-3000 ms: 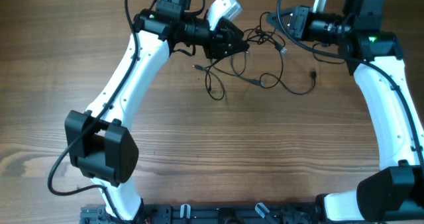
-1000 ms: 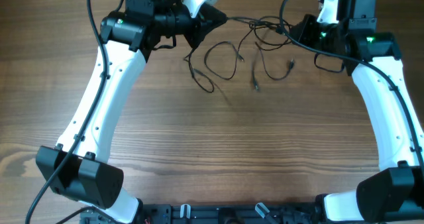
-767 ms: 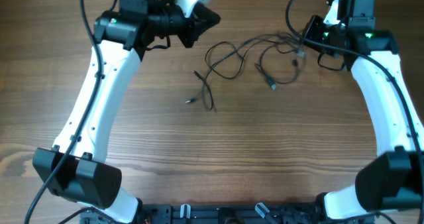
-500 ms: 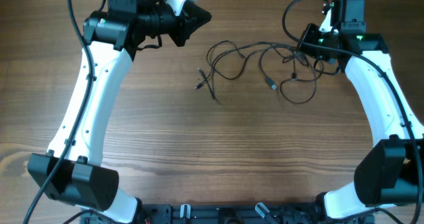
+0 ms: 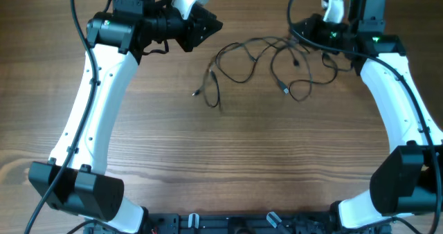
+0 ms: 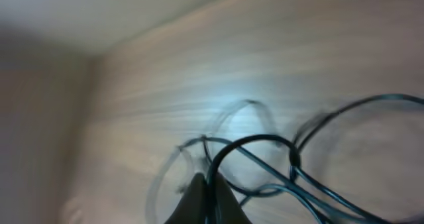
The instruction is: Untangle cables
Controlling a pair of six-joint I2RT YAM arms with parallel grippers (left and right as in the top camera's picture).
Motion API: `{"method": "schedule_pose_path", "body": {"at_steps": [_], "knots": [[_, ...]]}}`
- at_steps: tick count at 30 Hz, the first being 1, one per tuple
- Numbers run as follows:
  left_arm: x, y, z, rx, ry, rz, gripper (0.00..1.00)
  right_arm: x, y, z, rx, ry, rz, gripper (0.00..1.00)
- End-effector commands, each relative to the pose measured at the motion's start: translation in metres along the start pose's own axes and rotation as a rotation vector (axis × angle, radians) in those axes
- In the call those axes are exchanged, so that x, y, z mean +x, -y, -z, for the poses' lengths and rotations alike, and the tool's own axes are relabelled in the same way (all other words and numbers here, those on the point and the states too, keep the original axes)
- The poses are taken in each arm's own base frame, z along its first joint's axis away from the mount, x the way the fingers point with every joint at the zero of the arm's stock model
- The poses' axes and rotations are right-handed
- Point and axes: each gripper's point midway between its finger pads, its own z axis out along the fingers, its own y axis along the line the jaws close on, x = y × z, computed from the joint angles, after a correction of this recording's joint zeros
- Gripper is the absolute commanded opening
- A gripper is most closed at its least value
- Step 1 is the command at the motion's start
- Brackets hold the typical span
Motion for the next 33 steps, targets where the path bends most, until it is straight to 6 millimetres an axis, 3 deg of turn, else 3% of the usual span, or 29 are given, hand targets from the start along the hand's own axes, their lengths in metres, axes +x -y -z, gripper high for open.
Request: {"method": "schedule_pose_path", "body": {"at_steps": [1, 4, 7, 9, 13, 16, 17, 18, 19, 22, 25, 26, 30, 32, 33], "knots": [[-0.003, 0.002, 0.008, -0.017, -0.002, -0.058, 0.21, 0.015, -0.066, 0.012, -0.397, -0.095, 0.114, 0.05], [0.001, -0.001, 0.008, -0.034, -0.02, -0.052, 0.21, 0.016, -0.086, 0.022, -0.522, -0.109, 0.164, 0.05], [0.004, -0.004, 0.008, -0.056, -0.034, -0.048, 0.2, 0.018, -0.083, 0.02, -0.505, -0.112, 0.153, 0.05], [0.004, -0.004, 0.008, -0.056, -0.033, -0.048, 0.2, 0.017, -0.061, 0.01, -0.369, -0.104, 0.084, 0.04], [0.004, -0.004, 0.008, -0.056, -0.033, -0.049, 0.21, 0.031, 0.02, -0.002, 0.1, -0.105, -0.009, 0.05], [0.002, -0.005, 0.008, -0.058, -0.027, -0.054, 0.21, 0.044, 0.064, 0.005, 0.408, -0.124, 0.011, 0.29], [0.001, -0.005, 0.008, -0.059, -0.025, -0.057, 0.21, 0.044, 0.07, 0.006, 0.467, -0.12, 0.026, 0.41], [0.001, -0.005, 0.008, -0.06, -0.022, -0.058, 0.21, 0.044, 0.074, 0.007, 0.51, -0.114, 0.041, 0.59], [0.0, -0.005, 0.008, -0.06, -0.021, -0.06, 0.21, 0.043, 0.075, 0.007, 0.537, -0.106, 0.055, 0.71], [0.0, -0.005, 0.008, -0.061, -0.019, -0.061, 0.22, 0.038, 0.076, 0.006, 0.566, -0.087, 0.088, 0.74], [0.0, -0.006, 0.008, -0.061, -0.02, -0.06, 0.22, 0.039, 0.062, -0.002, 0.477, -0.111, 0.148, 0.74], [0.0, -0.006, 0.008, -0.061, -0.02, -0.061, 0.22, 0.046, 0.049, -0.008, 0.383, -0.15, 0.194, 0.74], [-0.001, -0.007, 0.008, -0.066, -0.018, -0.064, 0.22, 0.064, 0.038, -0.01, 0.317, -0.215, 0.146, 0.73], [-0.002, -0.007, 0.008, -0.068, -0.013, -0.068, 0.22, 0.072, 0.038, -0.009, 0.325, -0.24, 0.114, 0.67], [-0.003, -0.007, 0.008, -0.069, -0.01, -0.07, 0.22, 0.078, 0.038, -0.008, 0.329, -0.262, 0.104, 0.59]]}}
